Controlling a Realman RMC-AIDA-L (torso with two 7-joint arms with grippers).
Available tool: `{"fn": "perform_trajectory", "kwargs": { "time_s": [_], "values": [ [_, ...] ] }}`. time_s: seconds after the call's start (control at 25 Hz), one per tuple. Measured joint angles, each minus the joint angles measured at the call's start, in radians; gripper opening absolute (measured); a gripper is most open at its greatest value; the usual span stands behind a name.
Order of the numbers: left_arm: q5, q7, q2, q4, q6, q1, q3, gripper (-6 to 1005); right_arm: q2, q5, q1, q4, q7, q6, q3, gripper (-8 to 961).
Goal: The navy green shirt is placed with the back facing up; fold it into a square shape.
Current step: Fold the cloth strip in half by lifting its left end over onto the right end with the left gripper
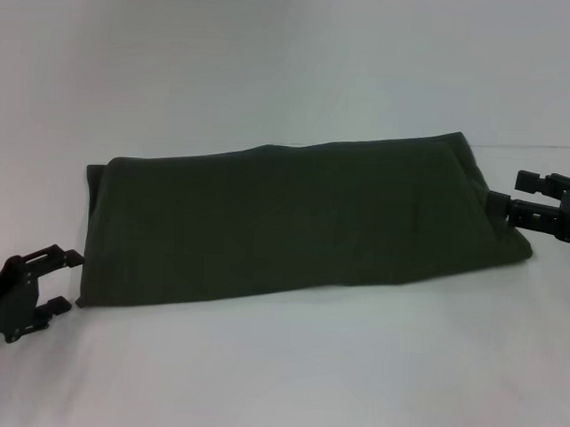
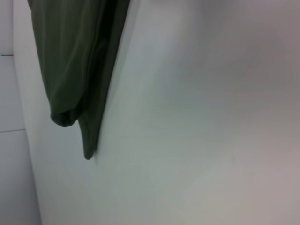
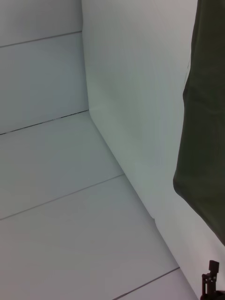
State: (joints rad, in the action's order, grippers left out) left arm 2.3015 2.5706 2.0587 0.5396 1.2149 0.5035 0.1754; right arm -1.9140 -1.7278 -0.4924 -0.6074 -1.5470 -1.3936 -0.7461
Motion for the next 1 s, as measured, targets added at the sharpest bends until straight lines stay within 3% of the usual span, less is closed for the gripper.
{"fn": "perform_trajectory", "kwargs": {
  "time_s": [0.52, 1.0],
  "values": [
    [0.003, 0.014, -0.005, -0.043, -0.047, 0.029, 0.04, 747, 0.0, 0.0, -0.004, 0.0, 0.003, -0.01, -0.002, 910],
    [0.002, 0.012, -0.008, -0.103, -0.119, 0.1, 0.062, 724, 0.0, 0.001, -0.006, 0.0, 0.004, -0.01, -0.002, 909]
  ]
}}
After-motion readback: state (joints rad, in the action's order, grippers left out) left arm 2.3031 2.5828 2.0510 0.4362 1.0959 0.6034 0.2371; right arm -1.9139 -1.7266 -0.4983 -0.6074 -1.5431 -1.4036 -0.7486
